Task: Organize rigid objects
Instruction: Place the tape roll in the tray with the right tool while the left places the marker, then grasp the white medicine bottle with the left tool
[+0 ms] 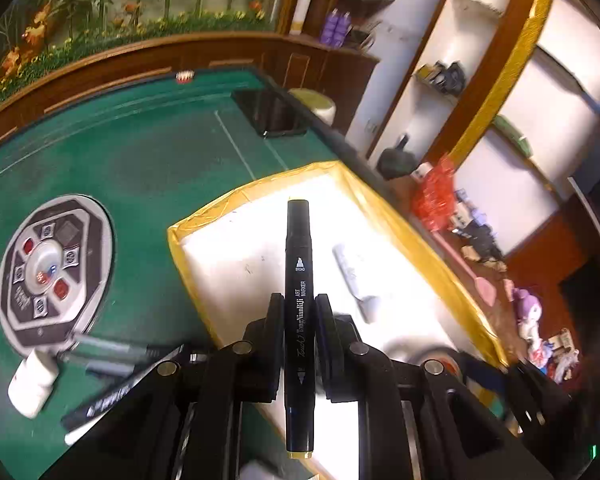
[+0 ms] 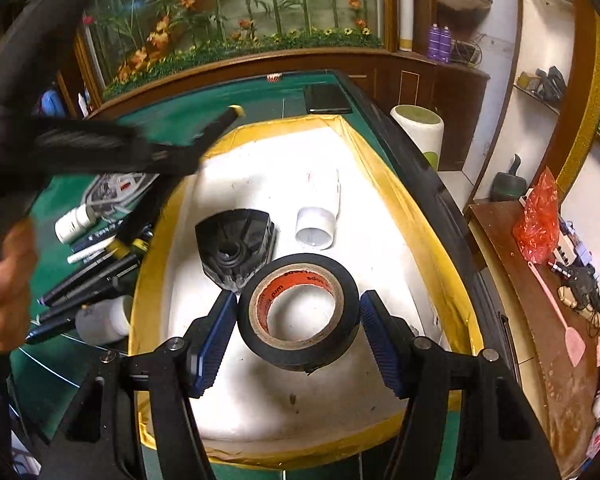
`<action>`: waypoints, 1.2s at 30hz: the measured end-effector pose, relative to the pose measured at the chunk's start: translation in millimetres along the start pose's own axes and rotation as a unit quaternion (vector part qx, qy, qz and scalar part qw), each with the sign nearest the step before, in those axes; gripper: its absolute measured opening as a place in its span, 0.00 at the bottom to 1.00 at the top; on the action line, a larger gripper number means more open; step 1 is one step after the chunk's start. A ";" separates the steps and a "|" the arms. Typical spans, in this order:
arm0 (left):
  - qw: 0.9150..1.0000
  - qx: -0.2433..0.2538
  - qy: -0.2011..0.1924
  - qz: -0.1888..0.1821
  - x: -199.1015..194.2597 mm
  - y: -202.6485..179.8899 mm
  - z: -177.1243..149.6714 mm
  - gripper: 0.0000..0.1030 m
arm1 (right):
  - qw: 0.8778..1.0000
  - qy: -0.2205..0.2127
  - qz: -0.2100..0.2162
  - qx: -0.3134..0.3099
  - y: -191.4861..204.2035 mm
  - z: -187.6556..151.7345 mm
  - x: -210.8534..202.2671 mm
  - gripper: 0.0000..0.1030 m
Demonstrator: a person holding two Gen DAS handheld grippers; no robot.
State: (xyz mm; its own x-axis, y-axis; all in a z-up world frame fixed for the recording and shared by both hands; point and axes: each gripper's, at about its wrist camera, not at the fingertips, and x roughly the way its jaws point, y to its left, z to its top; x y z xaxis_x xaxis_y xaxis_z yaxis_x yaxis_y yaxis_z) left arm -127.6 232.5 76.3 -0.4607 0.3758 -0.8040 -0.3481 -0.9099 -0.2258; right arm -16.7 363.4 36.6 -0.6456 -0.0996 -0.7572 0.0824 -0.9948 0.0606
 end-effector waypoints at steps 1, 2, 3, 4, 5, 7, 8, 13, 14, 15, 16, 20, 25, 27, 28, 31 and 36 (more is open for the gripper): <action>1.000 -0.006 0.007 0.008 9.4 1.0 2.6 0.14 | 1.000 0.005 -0.002 -0.007 1.3 0.7 2.9 0.61; 1.000 -0.008 0.013 0.012 16.2 1.5 3.5 0.14 | 1.000 0.010 -0.004 -0.014 3.3 0.2 5.1 0.61; 1.000 -0.010 0.019 0.015 22.7 2.3 3.6 0.14 | 1.000 0.013 -0.006 -0.017 4.2 0.9 8.1 0.61; 0.999 -0.015 0.025 0.018 28.6 3.7 3.6 0.14 | 1.000 0.017 -0.007 -0.019 5.0 0.8 9.9 0.61; 0.999 -0.017 0.029 0.019 32.5 5.6 2.9 0.14 | 1.000 0.021 -0.009 -0.021 5.7 1.2 11.9 0.61; 0.999 -0.019 0.034 0.023 39.1 7.2 2.2 0.14 | 0.999 0.024 -0.010 -0.024 5.7 1.7 14.4 0.61; 0.999 -0.020 0.036 0.024 41.1 8.1 1.7 0.14 | 0.999 0.027 -0.011 -0.025 5.8 2.0 16.0 0.61; 0.999 -0.021 0.041 0.020 45.6 10.9 -2.6 0.14 | 0.999 0.037 -0.012 -0.026 5.7 0.0 21.6 0.61; 0.999 -0.021 0.039 0.020 44.3 11.3 -2.8 0.15 | 0.999 0.038 -0.012 -0.024 5.7 -0.2 22.7 0.61; 0.999 -0.021 0.037 0.018 42.3 11.5 -3.5 0.15 | 0.999 0.039 -0.011 -0.022 5.8 0.2 23.3 0.61; 0.999 -0.023 0.036 0.014 40.4 12.2 -3.8 0.16 | 0.999 0.041 -0.010 -0.020 4.5 0.3 24.3 0.61; 0.999 -0.029 0.025 0.005 28.5 17.3 -4.9 0.39 | 0.999 0.036 -0.015 -0.020 6.7 -1.0 20.4 0.62; 0.999 -0.030 0.010 -0.011 4.6 21.8 -13.9 0.40 | 1.000 0.002 -0.020 -0.013 4.5 0.5 0.0 0.66; 0.999 -0.028 0.001 -0.017 -7.5 23.5 -19.4 0.40 | 1.000 -0.017 -0.012 -0.007 4.8 0.7 -11.7 0.66; 0.999 -0.028 -0.003 -0.020 -15.2 25.5 -23.9 0.40 | 1.000 -0.025 -0.006 -0.003 5.6 0.6 -16.8 0.66; 0.999 -0.019 -0.015 -0.030 -36.4 32.4 -37.5 0.46 | 0.999 -0.043 0.023 0.009 10.7 -1.2 -29.4 0.67; 0.999 -0.010 -0.042 -0.017 -75.5 63.4 -67.7 0.49 | 0.996 -0.046 0.070 -0.005 36.7 -6.2 -38.7 0.68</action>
State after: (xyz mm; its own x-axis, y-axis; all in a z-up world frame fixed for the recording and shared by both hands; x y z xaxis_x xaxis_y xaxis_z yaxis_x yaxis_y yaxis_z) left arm -59.6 134.5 85.5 -0.5162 0.4198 -0.7465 -0.3490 -0.8991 -0.2643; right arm 16.0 331.0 64.0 -0.6935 -0.2396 -0.6794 0.1839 -0.9707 0.1546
